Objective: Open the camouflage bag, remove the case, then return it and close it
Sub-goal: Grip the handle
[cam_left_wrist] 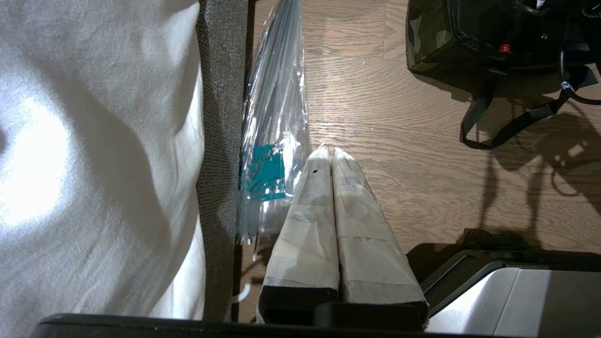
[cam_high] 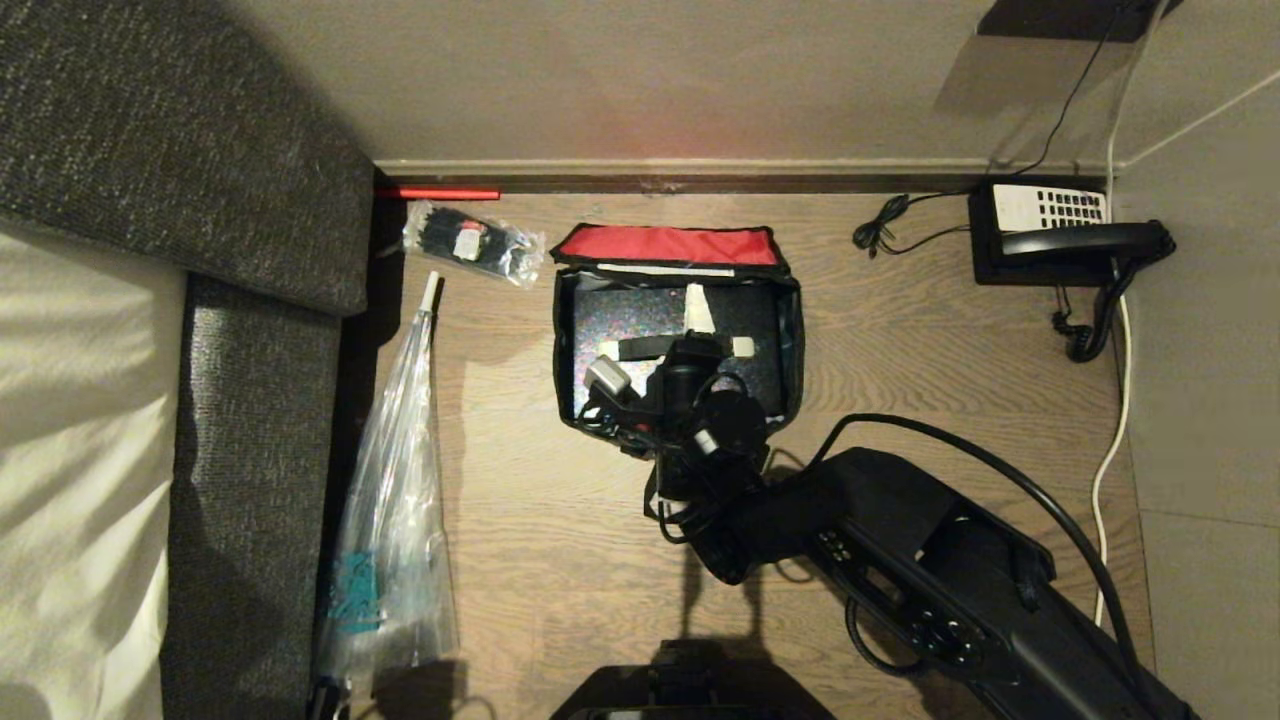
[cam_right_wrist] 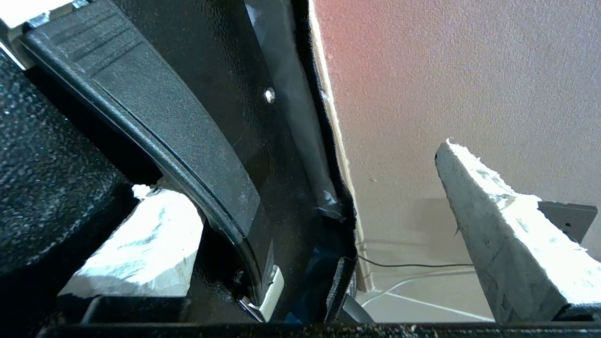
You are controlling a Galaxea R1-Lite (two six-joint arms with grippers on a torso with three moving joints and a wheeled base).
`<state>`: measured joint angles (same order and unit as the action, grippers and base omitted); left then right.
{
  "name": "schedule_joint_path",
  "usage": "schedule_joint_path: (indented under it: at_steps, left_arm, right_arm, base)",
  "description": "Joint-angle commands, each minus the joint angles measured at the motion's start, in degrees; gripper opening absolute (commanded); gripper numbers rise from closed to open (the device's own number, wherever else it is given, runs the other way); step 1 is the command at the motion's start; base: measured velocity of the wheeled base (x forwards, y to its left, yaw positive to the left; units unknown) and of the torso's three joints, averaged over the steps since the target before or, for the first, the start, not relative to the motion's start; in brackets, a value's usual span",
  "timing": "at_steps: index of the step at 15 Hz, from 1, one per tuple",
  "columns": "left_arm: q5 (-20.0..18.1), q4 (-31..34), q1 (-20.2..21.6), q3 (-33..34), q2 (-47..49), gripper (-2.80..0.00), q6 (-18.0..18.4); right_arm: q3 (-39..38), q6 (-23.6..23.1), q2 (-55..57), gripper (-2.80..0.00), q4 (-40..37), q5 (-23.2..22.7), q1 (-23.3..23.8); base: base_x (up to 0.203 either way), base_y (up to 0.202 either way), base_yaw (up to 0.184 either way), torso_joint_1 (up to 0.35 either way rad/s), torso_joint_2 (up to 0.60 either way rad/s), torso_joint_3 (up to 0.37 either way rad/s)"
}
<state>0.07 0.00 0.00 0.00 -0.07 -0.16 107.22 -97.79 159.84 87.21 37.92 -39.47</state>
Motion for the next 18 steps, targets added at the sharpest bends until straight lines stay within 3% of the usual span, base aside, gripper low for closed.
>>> schedule_joint_path:
  at_steps: [1,18]
  left_arm:
    - [0.02,0.00,0.00,0.09,0.07,-2.80,-0.02]
    - [0.02,0.00,0.00,0.05,0.07,-2.80,0.03]
  right_arm:
    - [0.01,-0.56,0.29,0.00,0.45,0.22,0.36]
    - [0.01,-1.46,0.90,0.00,0.45,0.37,1.06]
  base:
    - [0.000,0.000,0.000,0.000,0.00,0.000]
    - [0.000,0.000,0.000,0.000,0.00,0.000]
